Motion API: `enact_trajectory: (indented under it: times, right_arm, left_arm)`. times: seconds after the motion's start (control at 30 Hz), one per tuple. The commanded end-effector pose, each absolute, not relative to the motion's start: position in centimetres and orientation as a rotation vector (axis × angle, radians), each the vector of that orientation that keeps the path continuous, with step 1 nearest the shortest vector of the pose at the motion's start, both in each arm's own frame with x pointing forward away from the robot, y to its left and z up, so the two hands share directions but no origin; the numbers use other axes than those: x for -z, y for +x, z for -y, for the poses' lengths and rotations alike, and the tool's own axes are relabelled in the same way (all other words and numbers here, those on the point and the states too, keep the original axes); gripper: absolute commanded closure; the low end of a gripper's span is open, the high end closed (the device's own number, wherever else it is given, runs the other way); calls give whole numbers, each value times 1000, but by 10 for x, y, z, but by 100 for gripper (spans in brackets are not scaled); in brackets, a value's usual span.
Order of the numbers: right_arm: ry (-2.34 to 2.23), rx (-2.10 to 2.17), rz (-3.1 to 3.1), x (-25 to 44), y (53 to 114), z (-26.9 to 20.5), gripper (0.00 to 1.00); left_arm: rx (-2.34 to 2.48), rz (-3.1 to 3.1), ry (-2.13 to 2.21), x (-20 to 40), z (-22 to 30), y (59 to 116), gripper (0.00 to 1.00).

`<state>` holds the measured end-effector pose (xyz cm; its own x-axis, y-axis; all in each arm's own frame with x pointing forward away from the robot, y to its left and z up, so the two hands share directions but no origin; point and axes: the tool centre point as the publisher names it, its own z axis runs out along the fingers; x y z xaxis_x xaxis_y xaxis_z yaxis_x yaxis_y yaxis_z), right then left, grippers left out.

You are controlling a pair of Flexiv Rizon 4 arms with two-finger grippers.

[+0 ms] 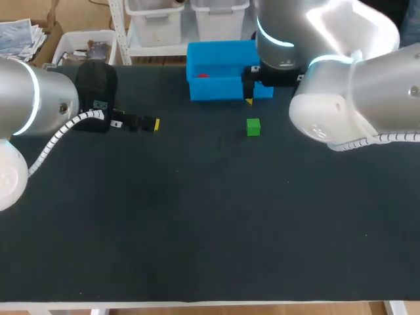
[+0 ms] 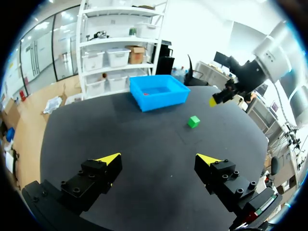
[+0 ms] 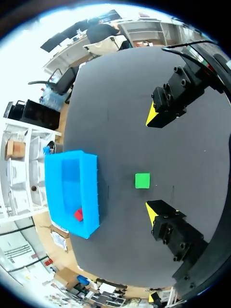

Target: Use the left arm to pick the red cube and place it into the blue plastic box first, then use the right arm to grasp the green cube and put it into the same blue plastic box after the first action is fully finished.

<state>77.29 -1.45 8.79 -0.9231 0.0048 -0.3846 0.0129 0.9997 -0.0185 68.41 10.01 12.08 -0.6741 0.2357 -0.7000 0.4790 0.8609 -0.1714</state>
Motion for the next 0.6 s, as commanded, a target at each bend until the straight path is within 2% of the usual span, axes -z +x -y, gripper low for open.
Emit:
enact_trajectory:
  times: [0.03, 0.6]
  right_arm:
    - [-29, 13, -2758, -67, 783, 10, 0]
    - [-122, -14, -2802, -23, 790, -6, 0]
  left_arm:
    - [459, -2322, 520, -120, -102, 685, 0]
    - [459, -2322, 520, -120, -102, 685, 0]
